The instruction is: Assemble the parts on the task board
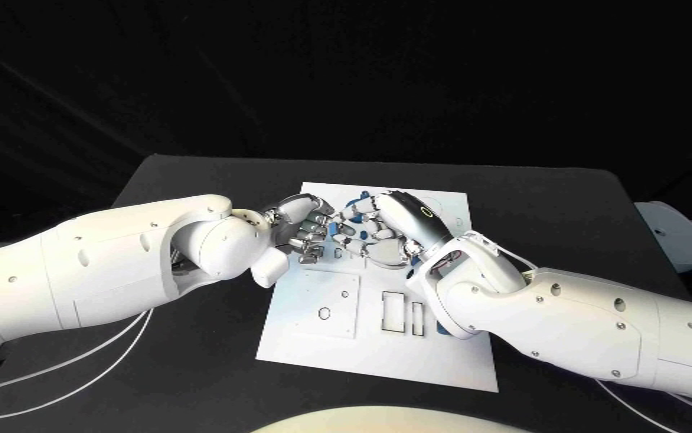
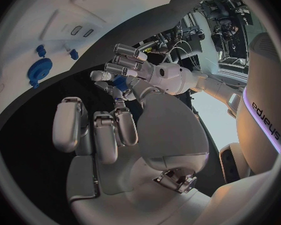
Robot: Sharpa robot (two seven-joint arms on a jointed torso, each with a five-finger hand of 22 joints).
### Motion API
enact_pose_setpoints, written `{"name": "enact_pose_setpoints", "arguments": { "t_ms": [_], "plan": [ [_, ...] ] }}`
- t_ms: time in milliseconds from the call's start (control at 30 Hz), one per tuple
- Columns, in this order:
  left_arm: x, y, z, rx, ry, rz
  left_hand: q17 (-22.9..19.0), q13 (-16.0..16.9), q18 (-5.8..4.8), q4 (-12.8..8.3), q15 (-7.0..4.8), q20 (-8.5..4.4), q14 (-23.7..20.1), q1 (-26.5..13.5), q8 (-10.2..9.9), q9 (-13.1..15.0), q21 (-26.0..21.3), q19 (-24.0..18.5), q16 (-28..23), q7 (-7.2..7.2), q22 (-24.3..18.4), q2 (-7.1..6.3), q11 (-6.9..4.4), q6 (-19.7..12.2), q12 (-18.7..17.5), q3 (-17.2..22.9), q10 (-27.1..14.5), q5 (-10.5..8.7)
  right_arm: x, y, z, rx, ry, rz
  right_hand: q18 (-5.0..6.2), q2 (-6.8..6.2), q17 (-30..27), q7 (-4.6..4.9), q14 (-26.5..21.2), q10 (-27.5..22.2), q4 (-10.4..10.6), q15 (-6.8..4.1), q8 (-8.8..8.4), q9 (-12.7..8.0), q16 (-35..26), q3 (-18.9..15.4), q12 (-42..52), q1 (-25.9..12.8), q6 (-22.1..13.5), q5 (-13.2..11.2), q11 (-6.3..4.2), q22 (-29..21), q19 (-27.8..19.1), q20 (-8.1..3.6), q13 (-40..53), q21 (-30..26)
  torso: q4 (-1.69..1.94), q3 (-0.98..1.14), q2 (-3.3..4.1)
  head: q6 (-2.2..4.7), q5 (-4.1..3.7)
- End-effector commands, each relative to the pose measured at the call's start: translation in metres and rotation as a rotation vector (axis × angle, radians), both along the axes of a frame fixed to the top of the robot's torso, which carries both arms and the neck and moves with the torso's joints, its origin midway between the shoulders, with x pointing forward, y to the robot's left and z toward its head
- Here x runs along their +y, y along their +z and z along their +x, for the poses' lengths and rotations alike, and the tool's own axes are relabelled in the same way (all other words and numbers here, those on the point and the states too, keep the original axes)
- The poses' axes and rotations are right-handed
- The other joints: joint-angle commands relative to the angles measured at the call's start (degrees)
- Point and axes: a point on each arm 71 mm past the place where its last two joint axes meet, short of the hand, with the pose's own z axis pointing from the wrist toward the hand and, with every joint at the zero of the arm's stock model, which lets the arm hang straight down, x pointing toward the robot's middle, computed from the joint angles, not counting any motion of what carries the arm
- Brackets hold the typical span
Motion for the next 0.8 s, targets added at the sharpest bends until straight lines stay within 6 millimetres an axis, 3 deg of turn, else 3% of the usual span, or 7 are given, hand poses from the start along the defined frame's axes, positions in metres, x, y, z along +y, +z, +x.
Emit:
{"name": "enact_pose_setpoints", "arguments": {
  "t_ms": [33,800],
  "plan": [
    [-0.0054,0.0028,-0.0017,0.003,-0.030,-0.067,12.49,0.12,-0.40,0.05,0.01,0.00,5.37,0.10,0.10,0.06,0.22,0.37,0.28,0.10,0.11,0.63,-0.12,0.52,0.21,0.46,0.47,-0.07,0.0005,0.0034,-0.0026,-0.041,0.015,0.025,-0.52,-0.15,14.89,0.03,5.93,-0.04,0.07,0.17,0.16,0.06,0.34,-0.35,-0.06,0.09,0.40,0.23,-0.08,6.36,0.33,0.11,4.19,0.39,-0.04,0.02,0.02,0.03,-0.05],
    [-0.0035,0.0034,-0.0009,-0.003,-0.028,-0.068,12.68,1.25,-0.47,-0.12,-1.06,-0.79,5.41,-0.44,2.07,2.24,0.66,0.63,0.41,-1.47,0.69,1.32,-1.41,4.39,0.35,1.30,1.04,-0.10,-0.0041,0.0019,0.0004,-0.039,0.004,0.014,-0.51,-0.16,14.86,0.01,5.92,-0.07,0.07,0.16,0.20,0.08,0.32,-0.41,-0.09,0.09,0.45,0.28,-0.09,6.35,0.31,0.11,4.15,0.35,-0.02,0.02,-0.01,-0.11,-0.43]
  ]
}}
